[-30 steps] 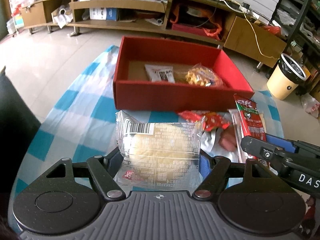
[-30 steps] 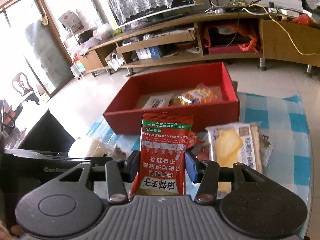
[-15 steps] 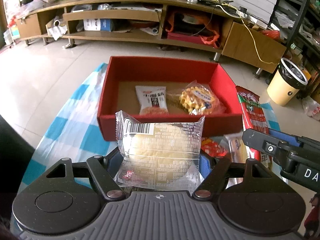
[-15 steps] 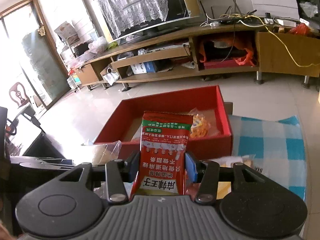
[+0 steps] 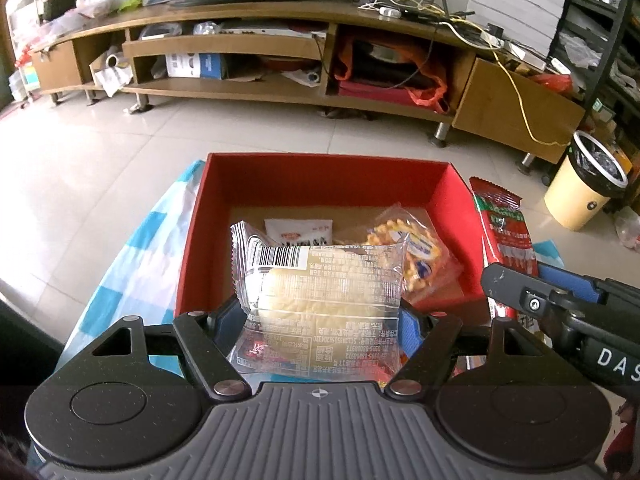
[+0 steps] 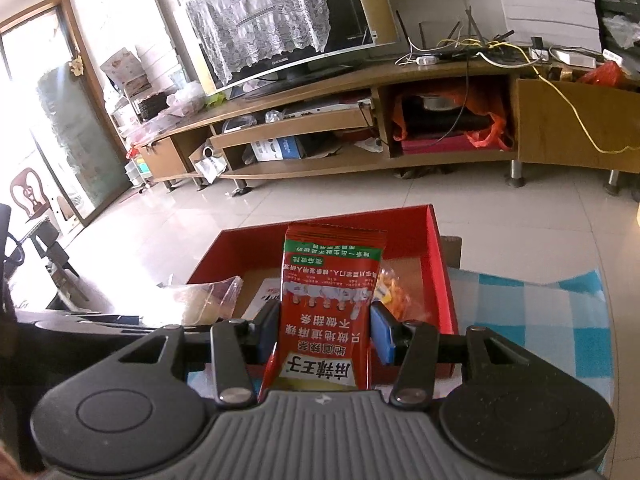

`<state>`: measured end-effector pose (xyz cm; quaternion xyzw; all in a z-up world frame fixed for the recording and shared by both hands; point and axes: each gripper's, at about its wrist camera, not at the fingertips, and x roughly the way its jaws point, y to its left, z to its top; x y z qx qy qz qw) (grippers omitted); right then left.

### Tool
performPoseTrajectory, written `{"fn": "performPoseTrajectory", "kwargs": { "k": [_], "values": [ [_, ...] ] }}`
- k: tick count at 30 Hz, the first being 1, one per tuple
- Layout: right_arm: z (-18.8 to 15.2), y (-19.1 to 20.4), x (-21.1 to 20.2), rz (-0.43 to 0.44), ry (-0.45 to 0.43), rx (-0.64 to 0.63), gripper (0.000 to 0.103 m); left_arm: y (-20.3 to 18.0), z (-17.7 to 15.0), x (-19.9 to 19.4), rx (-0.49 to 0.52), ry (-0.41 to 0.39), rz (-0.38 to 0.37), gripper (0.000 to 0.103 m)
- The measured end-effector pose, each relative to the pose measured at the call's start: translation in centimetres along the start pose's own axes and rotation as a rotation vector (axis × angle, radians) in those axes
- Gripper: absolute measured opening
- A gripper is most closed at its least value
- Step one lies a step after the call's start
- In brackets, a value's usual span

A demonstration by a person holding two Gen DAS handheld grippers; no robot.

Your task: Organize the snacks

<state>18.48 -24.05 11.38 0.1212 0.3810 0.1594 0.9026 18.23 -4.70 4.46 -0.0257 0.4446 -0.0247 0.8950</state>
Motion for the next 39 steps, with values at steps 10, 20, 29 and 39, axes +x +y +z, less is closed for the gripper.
{"fn": "performPoseTrajectory", "kwargs": {
  "k": [10,20,29,39],
  "values": [
    [2.1,-1.4,4.2,-0.031,0.023,-0.007,0.048,0.4,2.3,2.7,-0.017,0.002,0.03,0.08],
    [2.6,-2.0,7.6,-0.046,0.05,0.0,0.048,1.2,3.1,5.1,-0.029,0.027,0.057,0.08],
    [2.5,-1.7,9.1,-0.053,0.074,-0.022,0.048,1.5,3.4,6.5,-0.028,0.041,0.082,0.08],
    [2.4,-1.4,10.1,-0.059,0.085,-0.034,0.048,1.4,3.3,7.2,-0.026,0.056,0.093,0.083]
  ]
}}
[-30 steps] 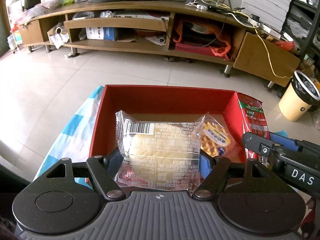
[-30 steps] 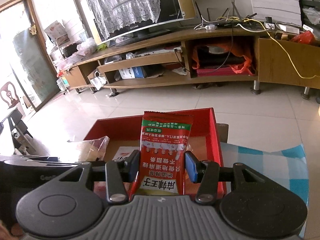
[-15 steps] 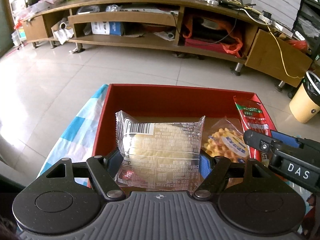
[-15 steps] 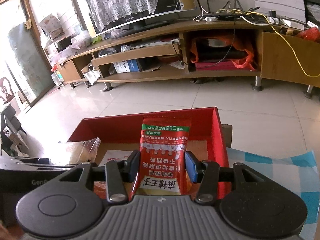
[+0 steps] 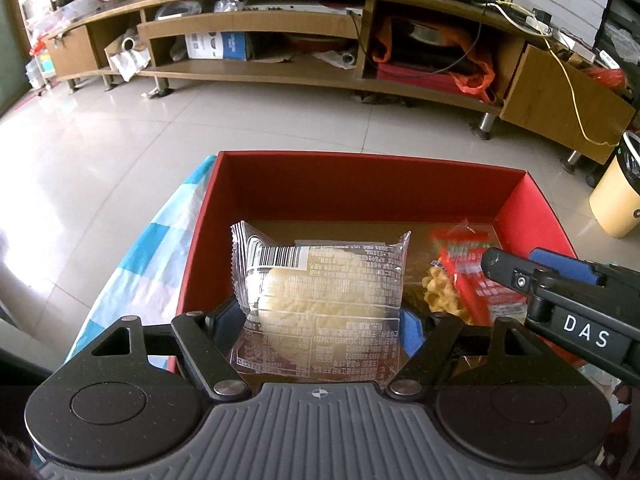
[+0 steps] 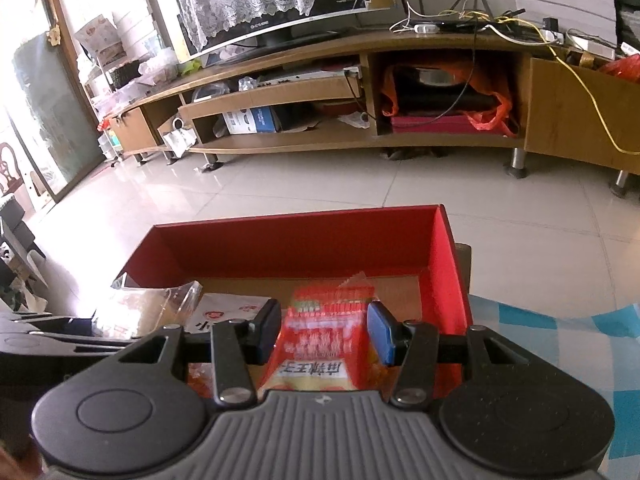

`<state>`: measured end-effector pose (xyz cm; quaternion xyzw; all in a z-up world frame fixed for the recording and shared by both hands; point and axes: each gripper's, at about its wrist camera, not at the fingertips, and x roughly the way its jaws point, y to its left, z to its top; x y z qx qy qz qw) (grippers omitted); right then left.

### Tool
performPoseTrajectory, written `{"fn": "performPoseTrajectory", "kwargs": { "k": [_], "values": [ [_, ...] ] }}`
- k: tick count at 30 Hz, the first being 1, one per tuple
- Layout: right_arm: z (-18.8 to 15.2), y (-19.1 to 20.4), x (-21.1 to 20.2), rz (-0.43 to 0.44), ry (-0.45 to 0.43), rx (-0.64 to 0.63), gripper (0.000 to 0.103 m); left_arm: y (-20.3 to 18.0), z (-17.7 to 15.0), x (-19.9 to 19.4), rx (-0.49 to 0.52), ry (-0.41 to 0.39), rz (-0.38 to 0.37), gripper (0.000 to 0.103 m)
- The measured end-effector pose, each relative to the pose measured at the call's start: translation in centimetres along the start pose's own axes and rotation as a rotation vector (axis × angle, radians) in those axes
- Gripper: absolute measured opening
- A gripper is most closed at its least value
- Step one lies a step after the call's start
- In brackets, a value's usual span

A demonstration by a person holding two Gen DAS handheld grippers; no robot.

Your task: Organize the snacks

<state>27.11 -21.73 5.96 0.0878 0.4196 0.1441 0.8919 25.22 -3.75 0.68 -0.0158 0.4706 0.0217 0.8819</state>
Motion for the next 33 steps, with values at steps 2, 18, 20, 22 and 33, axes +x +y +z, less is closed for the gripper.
{"fn": "performPoseTrajectory", "kwargs": {
  "k": [2,18,20,22,33],
  "values": [
    [0.0,0.1,0.0,-0.002,0.0,0.0,0.048,0.0,0.1,-0.1,-0.002,-0.008,0.001,0.085],
    [0.2,-0.2,-0.5,-0.01,-0.011,0.021,0.049,0.1,0.1,-0.9,-0.002,-0.04,0.01,0.094],
    [0.2,-0.1,-0.6,-0.01,-0.011,0.023,0.049,0.1,0.1,-1.0,-0.002,-0.042,0.008,0.095],
    [0.2,-0.2,-0.8,-0.01,-0.014,0.023,0.049,0.1,0.1,-1.1,-0.001,-0.043,0.009,0.095],
    [0.1,0.0,-1.6,-0.015,-0.023,0.019,0.052,0.0,-0.1,-1.7,-0.007,-0.049,0.004,0.098]
  ]
}}
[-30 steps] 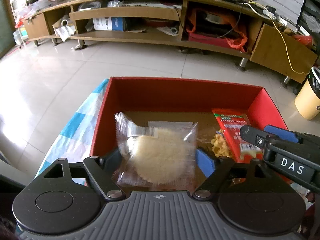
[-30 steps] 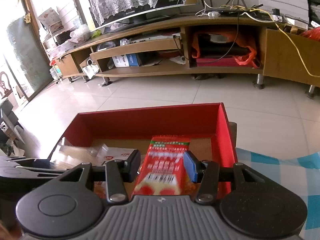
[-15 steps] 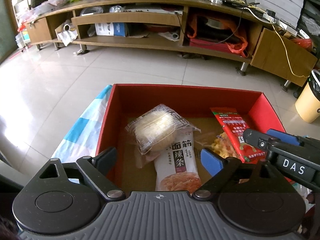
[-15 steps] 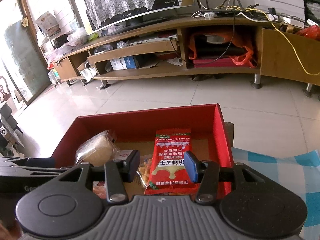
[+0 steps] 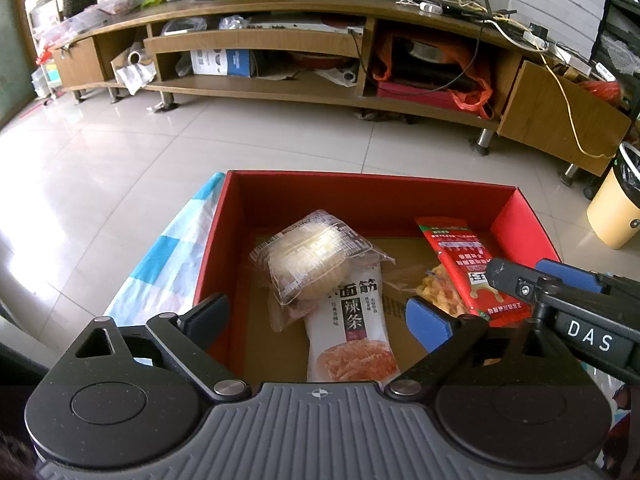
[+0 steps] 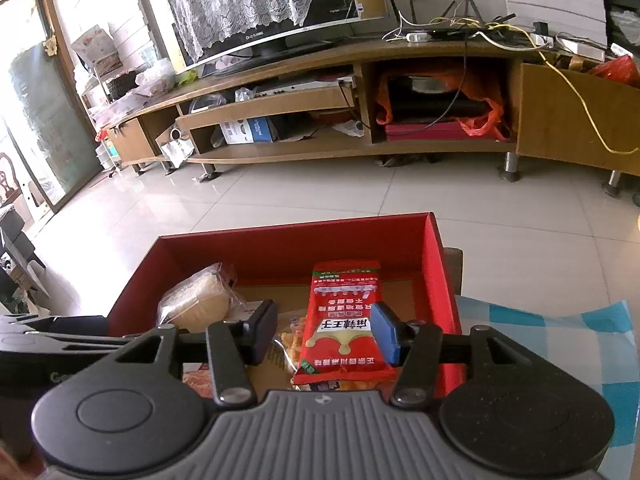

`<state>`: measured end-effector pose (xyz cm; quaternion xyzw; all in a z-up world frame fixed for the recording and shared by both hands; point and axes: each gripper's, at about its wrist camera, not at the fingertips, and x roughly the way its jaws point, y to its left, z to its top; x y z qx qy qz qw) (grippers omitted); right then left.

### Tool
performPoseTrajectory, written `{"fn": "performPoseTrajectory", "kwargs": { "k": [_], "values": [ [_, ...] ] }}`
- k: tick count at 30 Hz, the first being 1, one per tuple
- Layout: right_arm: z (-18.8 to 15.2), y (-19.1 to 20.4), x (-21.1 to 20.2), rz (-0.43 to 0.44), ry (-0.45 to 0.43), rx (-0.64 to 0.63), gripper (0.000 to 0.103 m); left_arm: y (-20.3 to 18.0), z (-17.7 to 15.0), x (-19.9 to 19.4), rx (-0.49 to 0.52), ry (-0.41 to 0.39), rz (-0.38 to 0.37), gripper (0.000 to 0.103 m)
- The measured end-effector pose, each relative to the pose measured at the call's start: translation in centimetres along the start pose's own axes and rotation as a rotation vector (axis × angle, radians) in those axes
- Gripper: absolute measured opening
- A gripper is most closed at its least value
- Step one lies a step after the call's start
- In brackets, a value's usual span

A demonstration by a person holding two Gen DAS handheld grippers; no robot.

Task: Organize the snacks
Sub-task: 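Open both tools to release the bun pack and red pack into the box, then move both tools back over the remaining snacks on the cloth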

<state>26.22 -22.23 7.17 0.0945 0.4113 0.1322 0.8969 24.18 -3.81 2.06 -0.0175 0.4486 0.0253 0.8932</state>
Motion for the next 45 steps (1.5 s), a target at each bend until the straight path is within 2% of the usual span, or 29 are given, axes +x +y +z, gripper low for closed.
{"fn": "performPoseTrajectory", "kwargs": {
  "k": [21,32,45],
  "values": [
    [-1.4,-0.2,-3.6,-0.013,-0.016,-0.006,0.056,0.1,-1.6,-3.1,-0.011,-0.021,-0.018,0.102],
    [-3.6,0.5,-4.8,0.012,0.035,-0.033,0.059,1.6,-3.9,-4.6,-0.041,0.01,-0.011,0.102],
    [-6.5,1.1,-6.4,0.022,0.096,-0.068,0.06,4.3,-8.1,-5.2,-0.095,0.102,-0.001,0.103]
  ]
}}
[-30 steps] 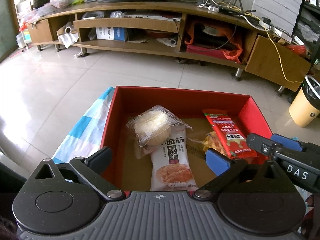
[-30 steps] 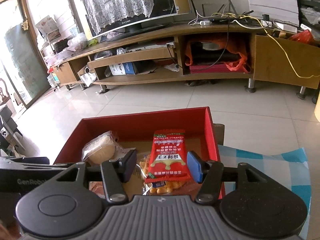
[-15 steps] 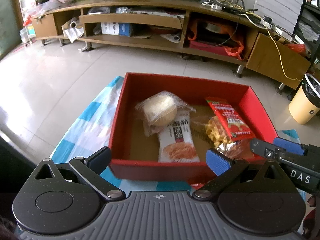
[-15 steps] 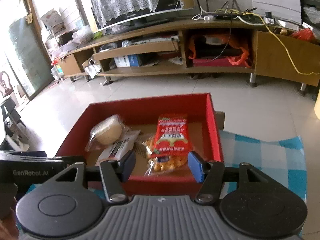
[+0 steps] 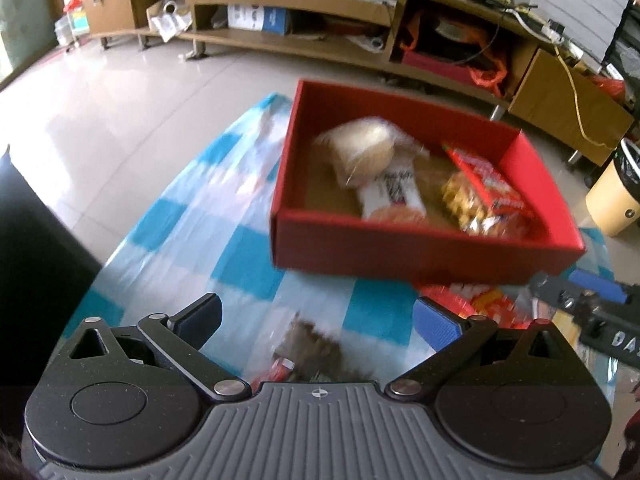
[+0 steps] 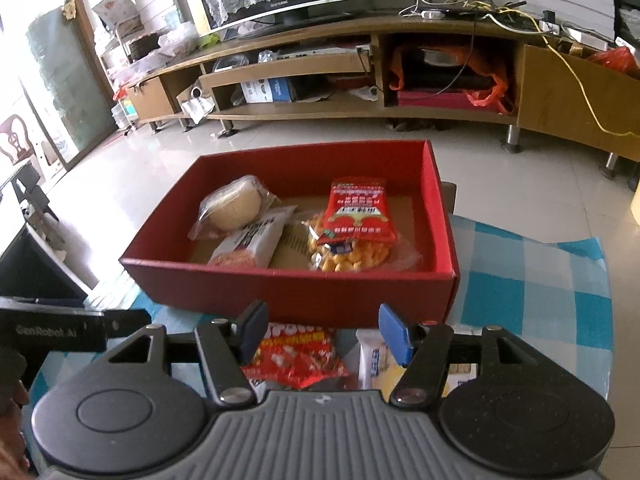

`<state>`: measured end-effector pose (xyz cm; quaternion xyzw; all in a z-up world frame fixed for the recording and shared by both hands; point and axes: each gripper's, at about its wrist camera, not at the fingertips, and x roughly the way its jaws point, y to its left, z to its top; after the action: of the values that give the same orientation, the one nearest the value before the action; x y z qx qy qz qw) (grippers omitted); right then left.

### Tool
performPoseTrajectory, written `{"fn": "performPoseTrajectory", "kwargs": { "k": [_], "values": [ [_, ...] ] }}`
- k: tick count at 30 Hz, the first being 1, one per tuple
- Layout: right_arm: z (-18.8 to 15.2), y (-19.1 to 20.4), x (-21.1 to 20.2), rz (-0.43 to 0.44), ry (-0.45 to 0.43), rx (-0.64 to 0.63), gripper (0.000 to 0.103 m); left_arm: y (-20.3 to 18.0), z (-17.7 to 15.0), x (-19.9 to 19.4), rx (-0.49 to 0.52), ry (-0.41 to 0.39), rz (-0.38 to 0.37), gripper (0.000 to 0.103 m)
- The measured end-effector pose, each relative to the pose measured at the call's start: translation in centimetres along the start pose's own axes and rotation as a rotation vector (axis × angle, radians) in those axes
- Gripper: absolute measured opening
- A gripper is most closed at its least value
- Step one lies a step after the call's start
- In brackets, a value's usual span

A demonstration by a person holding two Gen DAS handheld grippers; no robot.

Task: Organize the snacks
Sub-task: 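Move both tools back over the remaining snacks on the cloth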

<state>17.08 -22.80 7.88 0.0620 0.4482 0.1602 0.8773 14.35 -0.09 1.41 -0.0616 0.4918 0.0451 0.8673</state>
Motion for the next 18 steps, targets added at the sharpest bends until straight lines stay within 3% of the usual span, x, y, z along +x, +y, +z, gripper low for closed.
{"fn": "performPoseTrajectory", "kwargs": {
  "k": [11,15,18],
  "values": [
    [-0.9,0.4,-0.6,0.018,0.019,-0.029,0.062,0.5,-3.5,0.5,-0.049,0.106,-0.035,0.103],
    [-0.8,0.3,-1.0,0.025,0.012,-0.029,0.063,0.3,-4.6,0.2,-0.061,0.147,-0.101,0.103],
    [-0.8,0.2,-1.2,0.025,0.006,-0.03,0.063,0.0,-4.8,1.1,-0.056,0.164,-0.073,0.103]
  ]
}}
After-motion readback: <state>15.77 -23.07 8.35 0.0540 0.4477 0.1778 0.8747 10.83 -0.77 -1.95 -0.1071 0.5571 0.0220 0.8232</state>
